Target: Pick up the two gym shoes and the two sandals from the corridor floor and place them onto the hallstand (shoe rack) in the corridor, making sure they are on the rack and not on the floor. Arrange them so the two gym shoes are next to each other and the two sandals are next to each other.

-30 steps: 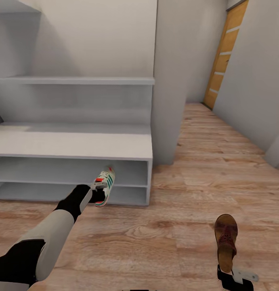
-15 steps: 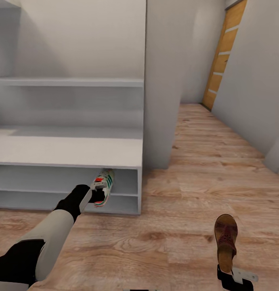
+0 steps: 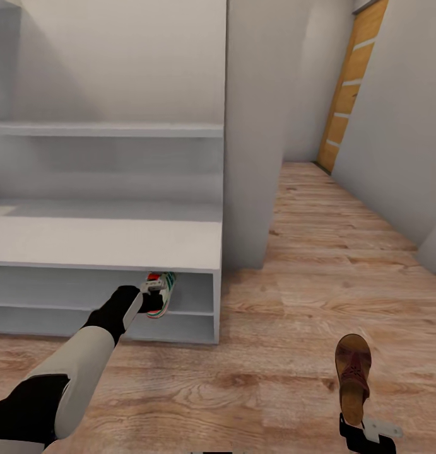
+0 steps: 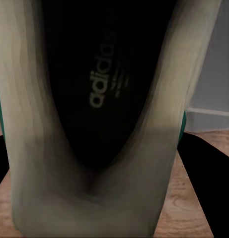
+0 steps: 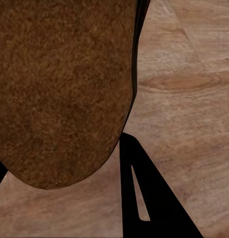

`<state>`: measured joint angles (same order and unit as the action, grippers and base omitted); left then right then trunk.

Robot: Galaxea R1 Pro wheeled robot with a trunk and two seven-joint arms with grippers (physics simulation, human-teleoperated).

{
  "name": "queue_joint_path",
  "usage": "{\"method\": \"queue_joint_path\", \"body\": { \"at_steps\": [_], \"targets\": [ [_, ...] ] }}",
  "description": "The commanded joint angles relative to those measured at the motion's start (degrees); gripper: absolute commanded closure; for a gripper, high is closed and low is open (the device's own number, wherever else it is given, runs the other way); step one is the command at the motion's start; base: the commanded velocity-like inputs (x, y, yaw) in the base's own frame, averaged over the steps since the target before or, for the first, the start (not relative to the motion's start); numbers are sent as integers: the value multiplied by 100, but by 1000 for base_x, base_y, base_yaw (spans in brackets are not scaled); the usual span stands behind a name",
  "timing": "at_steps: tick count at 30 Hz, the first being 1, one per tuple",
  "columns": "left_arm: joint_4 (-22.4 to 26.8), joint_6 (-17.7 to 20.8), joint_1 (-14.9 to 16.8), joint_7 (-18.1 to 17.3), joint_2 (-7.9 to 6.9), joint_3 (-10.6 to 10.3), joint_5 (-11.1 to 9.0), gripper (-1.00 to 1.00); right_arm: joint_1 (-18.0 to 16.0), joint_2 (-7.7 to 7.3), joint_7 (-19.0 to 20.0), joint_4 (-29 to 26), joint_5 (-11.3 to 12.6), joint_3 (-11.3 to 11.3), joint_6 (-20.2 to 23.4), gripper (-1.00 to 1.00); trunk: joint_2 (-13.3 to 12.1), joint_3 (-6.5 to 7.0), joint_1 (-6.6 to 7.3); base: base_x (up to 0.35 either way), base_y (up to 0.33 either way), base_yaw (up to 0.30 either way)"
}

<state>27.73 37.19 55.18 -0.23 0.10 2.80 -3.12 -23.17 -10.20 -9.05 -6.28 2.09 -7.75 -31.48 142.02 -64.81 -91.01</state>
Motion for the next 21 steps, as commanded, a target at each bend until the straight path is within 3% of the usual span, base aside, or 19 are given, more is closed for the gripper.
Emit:
{"method": "queue_joint_path", "body": {
  "at_steps": [1, 17, 21],
  "targets": [
    [10, 31, 1, -3, 1, 19, -31, 100, -3, 0, 9, 4, 28, -7, -22, 100, 2, -5, -1, 152, 0, 0],
    [60, 34, 1, -3, -24, 33, -24, 100, -3, 26, 5, -7, 36, -5, -18, 100, 2, -5, -1, 25, 0, 0],
    [63, 34, 2, 1, -27, 34, -21, 100, -3, 32, 4, -12, 37, -6, -17, 100, 123, -97, -69, 0, 0, 0]
  ]
}}
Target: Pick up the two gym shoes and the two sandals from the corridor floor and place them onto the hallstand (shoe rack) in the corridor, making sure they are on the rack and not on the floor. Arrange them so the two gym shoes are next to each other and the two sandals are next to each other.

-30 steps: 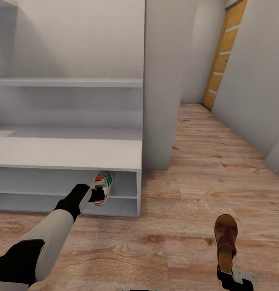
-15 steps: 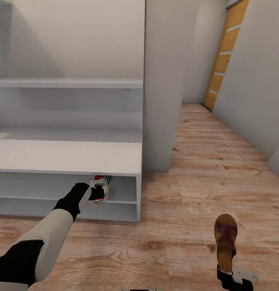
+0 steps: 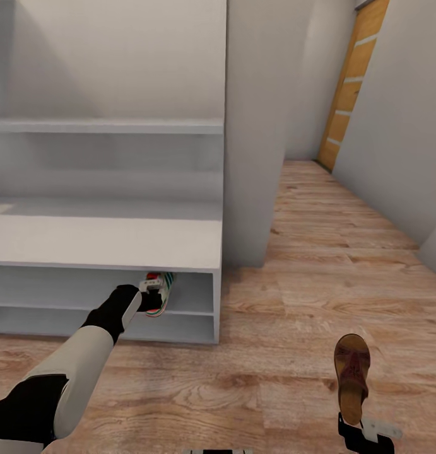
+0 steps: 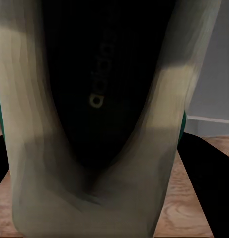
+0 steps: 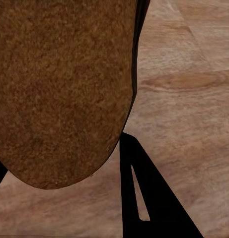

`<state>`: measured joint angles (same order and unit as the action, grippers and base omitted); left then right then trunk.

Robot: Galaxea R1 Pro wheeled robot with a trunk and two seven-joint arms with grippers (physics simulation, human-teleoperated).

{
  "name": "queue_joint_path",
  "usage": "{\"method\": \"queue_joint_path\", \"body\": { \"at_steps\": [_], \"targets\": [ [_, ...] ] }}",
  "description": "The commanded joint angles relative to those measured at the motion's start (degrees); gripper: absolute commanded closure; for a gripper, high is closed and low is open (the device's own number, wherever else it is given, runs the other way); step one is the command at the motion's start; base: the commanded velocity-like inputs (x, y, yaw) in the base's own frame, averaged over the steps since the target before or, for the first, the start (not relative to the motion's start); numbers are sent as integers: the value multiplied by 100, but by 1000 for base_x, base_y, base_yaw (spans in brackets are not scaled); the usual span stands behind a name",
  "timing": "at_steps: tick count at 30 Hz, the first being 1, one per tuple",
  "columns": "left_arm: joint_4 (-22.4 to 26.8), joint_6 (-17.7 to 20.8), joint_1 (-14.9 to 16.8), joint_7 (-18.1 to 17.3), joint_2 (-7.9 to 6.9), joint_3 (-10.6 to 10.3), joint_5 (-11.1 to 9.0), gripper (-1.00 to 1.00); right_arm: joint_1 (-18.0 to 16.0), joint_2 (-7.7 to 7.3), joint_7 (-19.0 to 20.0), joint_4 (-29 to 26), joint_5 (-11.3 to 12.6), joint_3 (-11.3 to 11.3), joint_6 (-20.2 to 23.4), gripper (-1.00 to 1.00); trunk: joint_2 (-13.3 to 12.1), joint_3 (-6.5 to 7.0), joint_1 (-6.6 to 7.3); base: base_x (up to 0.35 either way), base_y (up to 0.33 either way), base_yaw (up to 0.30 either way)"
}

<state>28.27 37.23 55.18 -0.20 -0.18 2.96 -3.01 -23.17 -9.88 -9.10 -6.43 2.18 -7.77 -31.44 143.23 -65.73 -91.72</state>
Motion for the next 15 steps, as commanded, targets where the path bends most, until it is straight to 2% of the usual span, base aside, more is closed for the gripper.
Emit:
{"method": "queue_joint_path", "body": {
  "at_steps": [1, 10, 15],
  "targets": [
    [8, 30, 2, -2, 1, 19, -32, 100, -4, 1, 8, 3, 28, -5, -21, 100, 4, -34, -1, 0, 0, 0],
    [9, 24, 1, 1, -6, 20, -27, 100, -4, 3, 11, 2, 28, -5, -20, 100, 16, -309, -24, 0, 0, 0],
    [8, 22, 1, 2, -5, 20, -28, 100, -4, 3, 13, 2, 28, -5, -20, 100, 16, -331, -24, 0, 0, 0]
  ]
}}
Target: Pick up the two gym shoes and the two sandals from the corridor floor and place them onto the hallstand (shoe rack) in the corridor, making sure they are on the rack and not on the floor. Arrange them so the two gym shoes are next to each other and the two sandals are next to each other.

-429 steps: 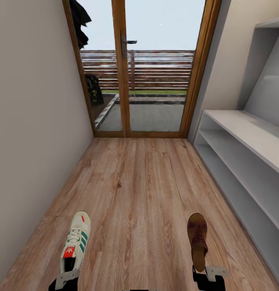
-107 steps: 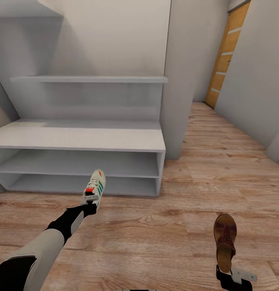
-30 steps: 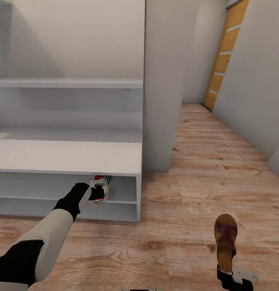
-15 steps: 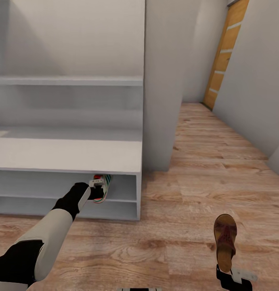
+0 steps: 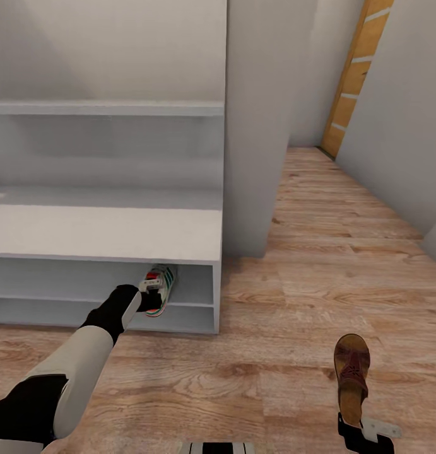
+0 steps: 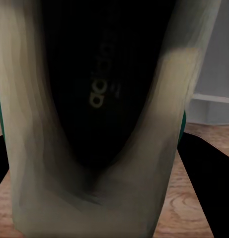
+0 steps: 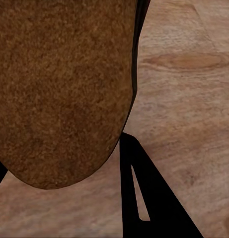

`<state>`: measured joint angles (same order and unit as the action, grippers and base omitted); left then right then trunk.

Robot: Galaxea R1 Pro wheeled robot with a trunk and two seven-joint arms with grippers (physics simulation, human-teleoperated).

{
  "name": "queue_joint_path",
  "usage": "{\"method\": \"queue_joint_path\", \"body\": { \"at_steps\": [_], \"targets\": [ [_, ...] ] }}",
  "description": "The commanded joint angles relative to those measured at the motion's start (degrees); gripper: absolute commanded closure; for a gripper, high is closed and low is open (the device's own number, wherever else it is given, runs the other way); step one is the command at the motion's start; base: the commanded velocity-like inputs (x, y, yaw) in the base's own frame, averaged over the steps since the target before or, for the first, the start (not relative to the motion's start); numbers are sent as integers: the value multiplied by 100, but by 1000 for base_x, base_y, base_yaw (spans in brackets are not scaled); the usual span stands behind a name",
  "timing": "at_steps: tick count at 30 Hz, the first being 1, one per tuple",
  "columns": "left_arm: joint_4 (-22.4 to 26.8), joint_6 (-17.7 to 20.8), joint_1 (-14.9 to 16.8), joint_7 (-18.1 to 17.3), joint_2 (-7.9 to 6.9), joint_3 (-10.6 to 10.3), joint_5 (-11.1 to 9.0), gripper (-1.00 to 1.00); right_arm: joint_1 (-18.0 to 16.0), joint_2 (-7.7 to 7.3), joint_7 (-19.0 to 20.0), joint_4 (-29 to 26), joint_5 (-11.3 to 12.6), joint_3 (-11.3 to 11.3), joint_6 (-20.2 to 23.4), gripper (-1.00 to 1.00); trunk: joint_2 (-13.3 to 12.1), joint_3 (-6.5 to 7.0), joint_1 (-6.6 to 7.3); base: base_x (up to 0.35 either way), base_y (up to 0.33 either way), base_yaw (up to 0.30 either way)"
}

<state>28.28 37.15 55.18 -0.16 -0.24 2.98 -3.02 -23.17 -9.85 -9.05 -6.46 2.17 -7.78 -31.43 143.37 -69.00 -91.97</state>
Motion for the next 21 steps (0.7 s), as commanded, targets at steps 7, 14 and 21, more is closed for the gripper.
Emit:
{"method": "queue_joint_path", "body": {
  "at_steps": [7, 14, 21],
  "targets": [
    [11, 21, 1, -10, 5, 18, -32, 100, -3, 7, 9, 7, 29, -4, -21, 100, 2, -7, 1, 81, 0, 0],
    [11, 21, 1, -10, -1, 18, -32, 100, -3, 9, 9, 12, 28, -4, -21, 100, 2, -7, 1, 36, 0, 0],
    [11, 21, 1, -10, -2, 18, -32, 100, -4, 9, 9, 13, 21, -3, -21, 100, 2, -7, 1, 48, 0, 0]
  ]
}}
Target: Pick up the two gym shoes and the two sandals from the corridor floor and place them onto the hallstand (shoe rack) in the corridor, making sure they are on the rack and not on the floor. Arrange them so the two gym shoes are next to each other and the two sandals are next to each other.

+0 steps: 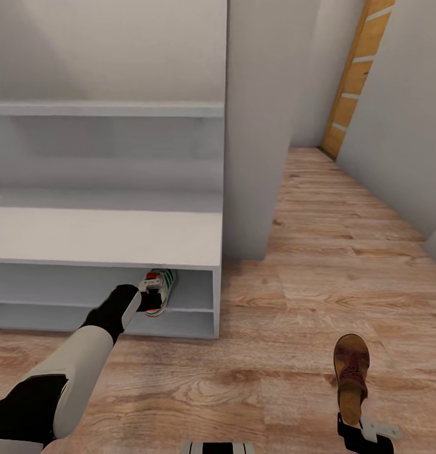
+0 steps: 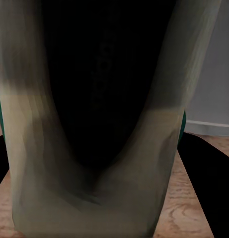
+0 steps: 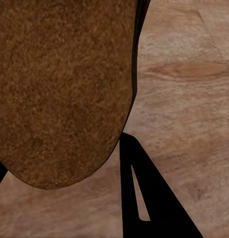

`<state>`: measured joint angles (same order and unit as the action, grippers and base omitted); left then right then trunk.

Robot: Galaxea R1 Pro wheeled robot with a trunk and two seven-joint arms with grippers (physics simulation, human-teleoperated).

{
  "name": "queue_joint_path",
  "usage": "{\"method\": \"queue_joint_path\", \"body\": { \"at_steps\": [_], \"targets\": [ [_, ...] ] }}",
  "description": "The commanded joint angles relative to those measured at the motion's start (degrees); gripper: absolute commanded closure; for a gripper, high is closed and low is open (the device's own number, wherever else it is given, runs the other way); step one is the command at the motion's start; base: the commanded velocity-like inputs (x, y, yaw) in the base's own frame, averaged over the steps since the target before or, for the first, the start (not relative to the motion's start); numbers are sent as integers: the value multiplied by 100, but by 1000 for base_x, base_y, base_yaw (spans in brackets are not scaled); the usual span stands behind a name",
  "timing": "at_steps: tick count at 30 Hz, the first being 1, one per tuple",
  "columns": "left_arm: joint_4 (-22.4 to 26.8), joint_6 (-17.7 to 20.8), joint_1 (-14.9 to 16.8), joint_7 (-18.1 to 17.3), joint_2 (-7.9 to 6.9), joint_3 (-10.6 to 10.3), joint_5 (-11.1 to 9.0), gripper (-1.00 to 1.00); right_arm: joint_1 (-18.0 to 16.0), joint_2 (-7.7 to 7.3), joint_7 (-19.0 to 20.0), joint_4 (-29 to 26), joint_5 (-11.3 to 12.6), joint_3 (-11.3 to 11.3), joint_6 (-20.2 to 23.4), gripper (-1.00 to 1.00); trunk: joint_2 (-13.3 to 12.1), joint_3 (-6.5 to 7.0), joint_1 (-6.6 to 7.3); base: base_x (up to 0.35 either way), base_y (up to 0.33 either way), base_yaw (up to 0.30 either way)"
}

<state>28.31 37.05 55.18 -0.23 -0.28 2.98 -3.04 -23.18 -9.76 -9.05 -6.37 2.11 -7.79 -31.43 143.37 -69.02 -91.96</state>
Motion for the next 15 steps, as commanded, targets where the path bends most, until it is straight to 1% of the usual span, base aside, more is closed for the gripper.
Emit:
{"method": "queue_joint_path", "body": {
  "at_steps": [1, 5, 15],
  "targets": [
    [7, 30, 1, -3, 1, 18, -30, 100, -3, 0, 9, 4, 27, -3, -21, 100, 2, -4, 0, 143, 0, 0],
    [7, 30, 1, -3, 1, 18, -30, 100, -3, 0, 9, 4, 28, -3, -21, 100, 2, -4, 0, 181, 0, 0],
    [7, 30, 1, -3, 1, 27, -30, 100, -3, 0, 9, 4, 27, -1, -21, 100, 2, -4, 0, 23, 0, 0]
  ]
}}
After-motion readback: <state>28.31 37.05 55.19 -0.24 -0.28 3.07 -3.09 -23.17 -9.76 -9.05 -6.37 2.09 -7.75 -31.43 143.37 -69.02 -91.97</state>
